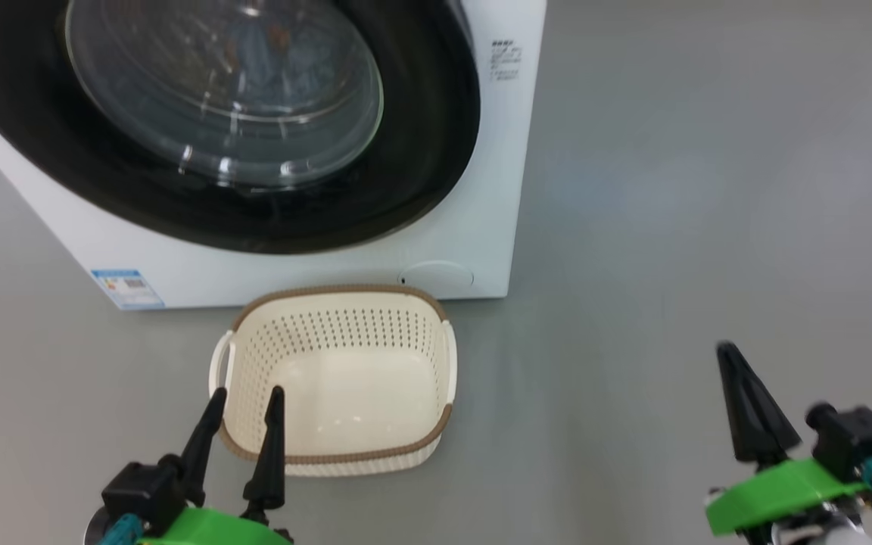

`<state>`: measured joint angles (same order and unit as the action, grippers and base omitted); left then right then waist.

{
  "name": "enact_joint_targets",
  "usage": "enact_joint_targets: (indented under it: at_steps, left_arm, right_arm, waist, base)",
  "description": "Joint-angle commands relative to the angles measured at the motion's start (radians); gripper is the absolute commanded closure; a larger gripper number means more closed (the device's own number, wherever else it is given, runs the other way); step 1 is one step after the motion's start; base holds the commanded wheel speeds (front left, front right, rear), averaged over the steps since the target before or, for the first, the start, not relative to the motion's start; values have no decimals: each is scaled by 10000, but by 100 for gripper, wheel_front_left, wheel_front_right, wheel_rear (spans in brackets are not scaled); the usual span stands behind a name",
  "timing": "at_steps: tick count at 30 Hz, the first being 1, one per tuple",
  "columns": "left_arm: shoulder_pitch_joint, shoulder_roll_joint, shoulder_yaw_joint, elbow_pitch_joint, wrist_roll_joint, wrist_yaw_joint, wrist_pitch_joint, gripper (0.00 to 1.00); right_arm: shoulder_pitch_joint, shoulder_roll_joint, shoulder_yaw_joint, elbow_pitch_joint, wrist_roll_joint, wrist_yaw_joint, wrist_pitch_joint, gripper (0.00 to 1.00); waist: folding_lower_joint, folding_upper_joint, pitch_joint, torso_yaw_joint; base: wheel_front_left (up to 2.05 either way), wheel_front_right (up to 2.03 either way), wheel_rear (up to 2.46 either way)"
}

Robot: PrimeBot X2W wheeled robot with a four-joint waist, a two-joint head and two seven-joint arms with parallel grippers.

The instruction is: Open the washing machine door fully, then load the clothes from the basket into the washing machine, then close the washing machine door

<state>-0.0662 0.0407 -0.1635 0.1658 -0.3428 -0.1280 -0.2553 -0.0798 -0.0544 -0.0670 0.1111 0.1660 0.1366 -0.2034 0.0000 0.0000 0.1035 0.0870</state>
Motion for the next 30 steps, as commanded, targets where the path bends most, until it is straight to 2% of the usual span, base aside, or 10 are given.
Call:
enact_joint_targets:
  at_steps: [1,4,5,6,7,30]
  left_arm:
    - [8,121,378,-168,97,-27,-65,0]
    - [192,112,497,-167,197,-27,-65,0]
    - [252,109,565,-175,222,-27,-65,0]
    - [313,107,628,-179,265,-27,-65,0]
    - [373,105,686,-177,318,-27,-65,0]
    - [617,96,778,-199,557,134,-65,0]
  right_arm:
    - [165,26,107,-314,-44,-59,-43,100]
    - [625,35,-72,-367,89,-59,-106,100]
    - [745,36,-132,-375,166,-59,-127,91]
    - [849,37,-187,-382,237,-59,-151,63]
    - [938,38,-232,-403,282,-59,-179,0]
    - [1255,41,-128,-341,356,-59,-404,0]
  waist:
    - [0,0,-450,-215]
    - [0,0,-650,-239]
    - [0,0,-705,-250]
    - [0,0,-765,-260]
    - [0,0,-802,-270]
    - [0,0,-951,-166]
  base:
    - [0,0,0]
    - [0,0,0]
    - [0,0,0]
    - [0,0,0]
    - [0,0,0]
    - [0,0,0]
